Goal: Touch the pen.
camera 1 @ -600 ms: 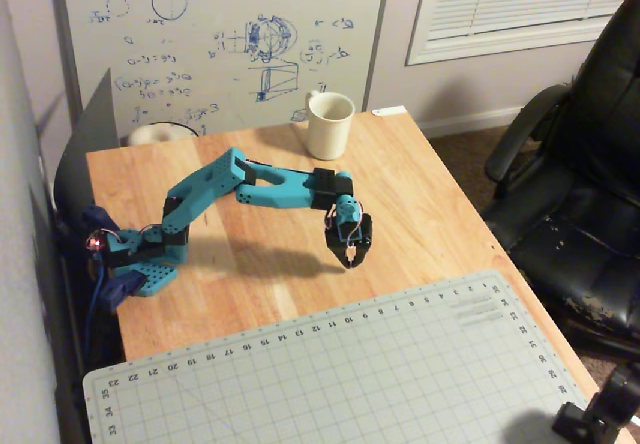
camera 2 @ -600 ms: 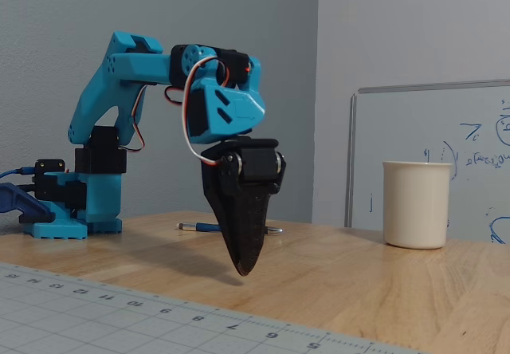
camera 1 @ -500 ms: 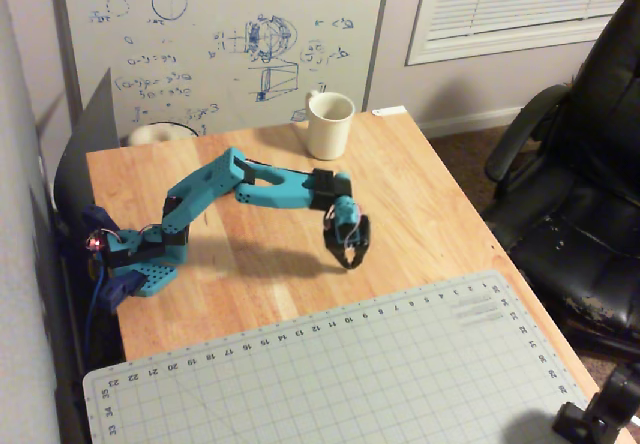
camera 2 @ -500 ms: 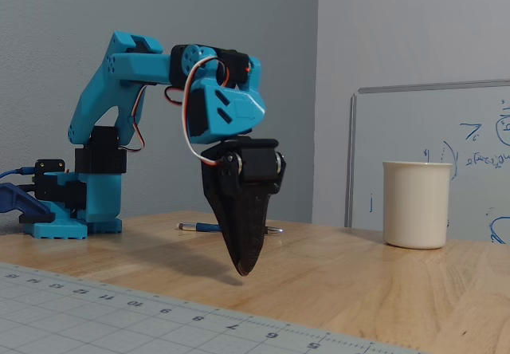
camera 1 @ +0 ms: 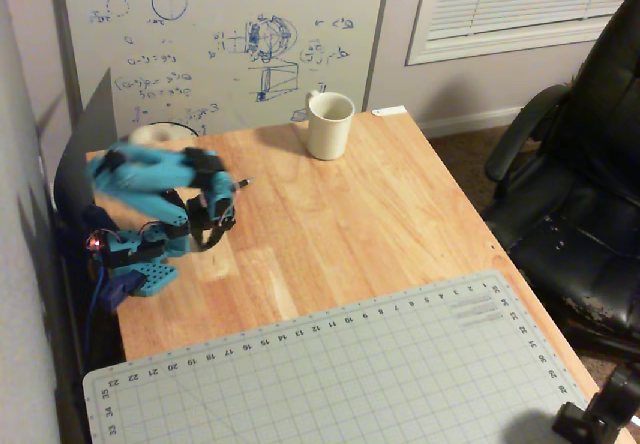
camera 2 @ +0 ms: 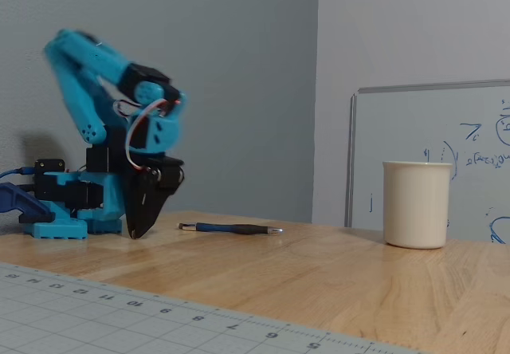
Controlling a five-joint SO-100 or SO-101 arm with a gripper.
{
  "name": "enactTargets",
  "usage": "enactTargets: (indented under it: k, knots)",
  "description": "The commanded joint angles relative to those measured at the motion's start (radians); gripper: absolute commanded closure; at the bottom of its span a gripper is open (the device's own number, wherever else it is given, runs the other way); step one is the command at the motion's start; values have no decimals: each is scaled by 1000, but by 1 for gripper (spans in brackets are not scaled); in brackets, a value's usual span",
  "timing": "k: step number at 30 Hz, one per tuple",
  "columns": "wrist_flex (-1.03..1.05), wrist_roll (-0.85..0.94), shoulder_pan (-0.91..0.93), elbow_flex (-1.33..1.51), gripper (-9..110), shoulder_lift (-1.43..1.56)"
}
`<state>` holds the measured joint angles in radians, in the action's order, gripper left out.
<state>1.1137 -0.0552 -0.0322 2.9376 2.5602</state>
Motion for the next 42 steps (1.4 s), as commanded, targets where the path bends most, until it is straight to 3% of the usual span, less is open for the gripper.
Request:
enactTargets:
  k: [1,42]
  knots:
    - [-3,-8,-12,204,101,699]
    - [-3,5,-67,193,101,747]
